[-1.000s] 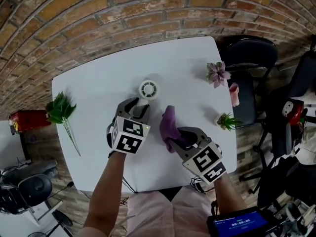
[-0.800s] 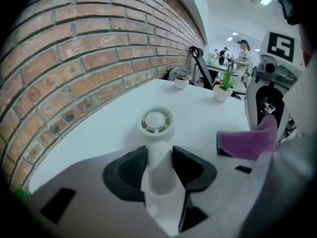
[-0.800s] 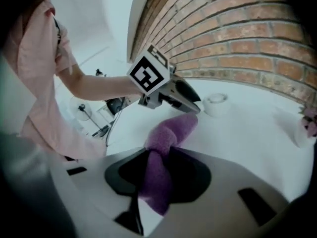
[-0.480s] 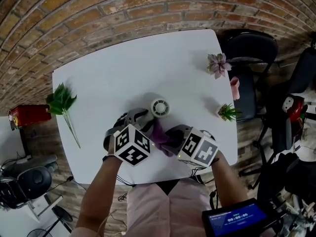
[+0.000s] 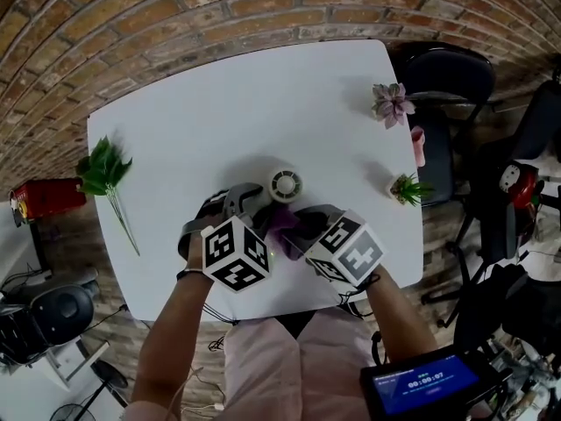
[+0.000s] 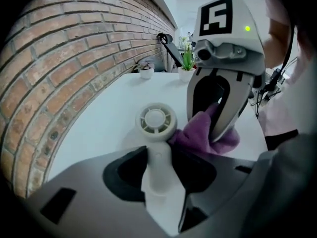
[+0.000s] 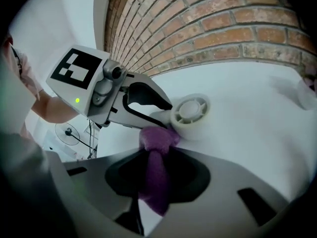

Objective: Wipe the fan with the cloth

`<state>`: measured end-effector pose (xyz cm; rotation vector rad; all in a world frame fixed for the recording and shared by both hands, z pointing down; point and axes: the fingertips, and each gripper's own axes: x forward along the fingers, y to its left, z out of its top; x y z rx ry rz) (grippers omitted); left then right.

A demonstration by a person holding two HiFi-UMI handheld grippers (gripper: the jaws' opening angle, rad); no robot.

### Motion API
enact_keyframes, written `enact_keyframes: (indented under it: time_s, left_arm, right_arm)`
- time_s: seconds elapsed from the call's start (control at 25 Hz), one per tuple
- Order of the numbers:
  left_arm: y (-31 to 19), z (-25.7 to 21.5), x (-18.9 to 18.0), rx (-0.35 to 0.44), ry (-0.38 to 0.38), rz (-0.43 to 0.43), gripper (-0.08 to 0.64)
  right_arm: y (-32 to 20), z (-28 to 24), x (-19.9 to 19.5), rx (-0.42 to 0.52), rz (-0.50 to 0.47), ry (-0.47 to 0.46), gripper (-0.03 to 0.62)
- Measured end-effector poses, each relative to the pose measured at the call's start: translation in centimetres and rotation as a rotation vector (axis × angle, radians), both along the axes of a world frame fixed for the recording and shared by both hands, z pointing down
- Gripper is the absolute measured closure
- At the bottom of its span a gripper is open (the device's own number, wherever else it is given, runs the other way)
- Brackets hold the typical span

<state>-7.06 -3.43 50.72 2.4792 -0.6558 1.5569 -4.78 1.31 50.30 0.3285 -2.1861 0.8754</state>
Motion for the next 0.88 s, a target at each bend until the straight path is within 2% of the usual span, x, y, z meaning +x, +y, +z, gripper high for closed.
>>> enact_keyframes:
  time_s: [0.16, 0.32, 0.88]
  left_arm:
    - [0.3, 0.1, -0.1, 0.011, -0.021, 0.035, 0.391]
    - [0.6, 0.1, -0.4, -0.016, 0.014, 0.013, 0.391]
    - [2.5, 0.1, -2.3, -0.055, -0.015, 0.07, 0.39]
  right_arm:
    - [-0.5, 0.2, 0.1, -0.022, 0.055, 0.0, 0.492]
    - [-1.0, 0.3, 0.7, -0.031, 0.105, 0.006, 0.492]
    - [-2.0, 0.3, 2.5, -0.029, 0.139, 0.032, 0.494]
